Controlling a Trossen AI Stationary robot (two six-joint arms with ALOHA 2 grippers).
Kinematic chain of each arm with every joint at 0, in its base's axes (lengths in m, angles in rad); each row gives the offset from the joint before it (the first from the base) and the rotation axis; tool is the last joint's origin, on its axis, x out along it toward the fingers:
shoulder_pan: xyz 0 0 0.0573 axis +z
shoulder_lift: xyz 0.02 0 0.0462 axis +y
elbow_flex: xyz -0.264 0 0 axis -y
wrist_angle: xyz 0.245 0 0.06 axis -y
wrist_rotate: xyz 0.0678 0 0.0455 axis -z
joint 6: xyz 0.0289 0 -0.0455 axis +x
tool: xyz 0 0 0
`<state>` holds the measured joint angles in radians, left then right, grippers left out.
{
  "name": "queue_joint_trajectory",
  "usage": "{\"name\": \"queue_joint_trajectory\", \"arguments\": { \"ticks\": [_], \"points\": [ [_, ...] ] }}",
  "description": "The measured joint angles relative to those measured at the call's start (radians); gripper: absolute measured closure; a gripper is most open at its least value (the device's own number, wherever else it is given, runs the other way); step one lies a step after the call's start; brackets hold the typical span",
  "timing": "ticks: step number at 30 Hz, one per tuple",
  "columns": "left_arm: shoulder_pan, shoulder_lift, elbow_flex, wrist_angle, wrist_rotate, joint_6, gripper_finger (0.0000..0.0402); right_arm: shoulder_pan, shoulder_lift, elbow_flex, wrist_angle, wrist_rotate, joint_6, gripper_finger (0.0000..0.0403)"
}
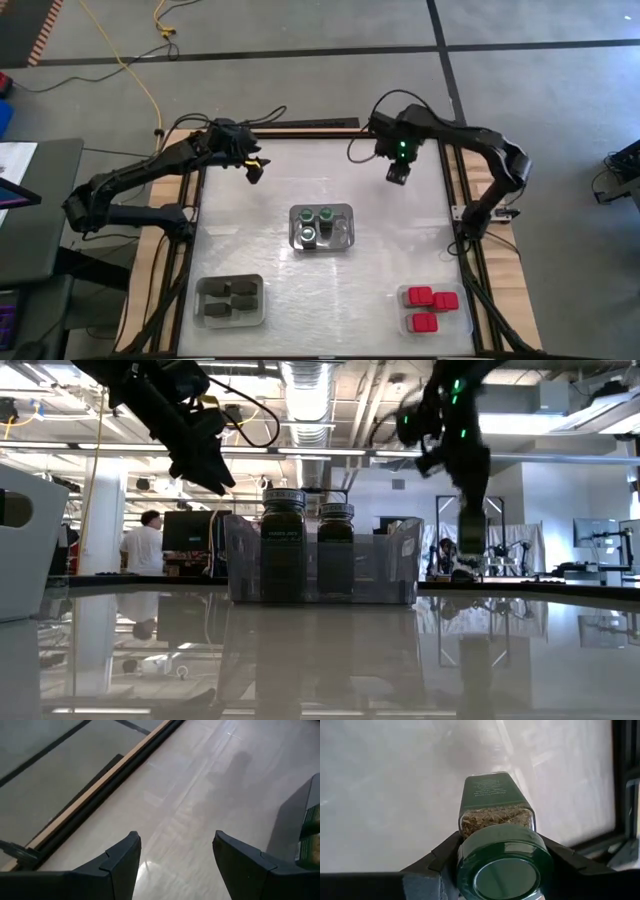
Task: Sort spices by type
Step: Put the green seasoning bottle into the black bin
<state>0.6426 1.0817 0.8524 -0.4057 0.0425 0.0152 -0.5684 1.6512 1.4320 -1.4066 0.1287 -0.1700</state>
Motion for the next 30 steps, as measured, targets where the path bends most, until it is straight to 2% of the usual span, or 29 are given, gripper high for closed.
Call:
{"name": "queue_joint_trajectory", "arguments": {
  "ticks": [7,13,18,26,30],
  "points": [
    [-0.039,0.0,0.0,0.0,0.001,0.097,0.0164,0.21,-0.107,0.078,-0.111,0.0,0.275,0.0176],
    [-0.133,0.0,0.0,0.0,0.013,0.135,0.0164,0.402,-0.111,0.185,-0.149,0.0,0.459,0.0176],
    [-0.252,0.0,0.0,0.004,0.012,0.062,0.0164,0.525,-0.062,0.252,-0.162,-0.001,0.513,0.0176],
    [-0.437,0.0,0.0,0.013,-0.031,-0.07,0.0164,0.654,-0.008,0.294,-0.161,0.0,0.554,0.0176],
    [-0.503,0.0,0.0,0.013,-0.034,-0.071,0.0164,0.713,-0.01,0.317,-0.159,0.0,0.604,0.0176]
  ]
}}
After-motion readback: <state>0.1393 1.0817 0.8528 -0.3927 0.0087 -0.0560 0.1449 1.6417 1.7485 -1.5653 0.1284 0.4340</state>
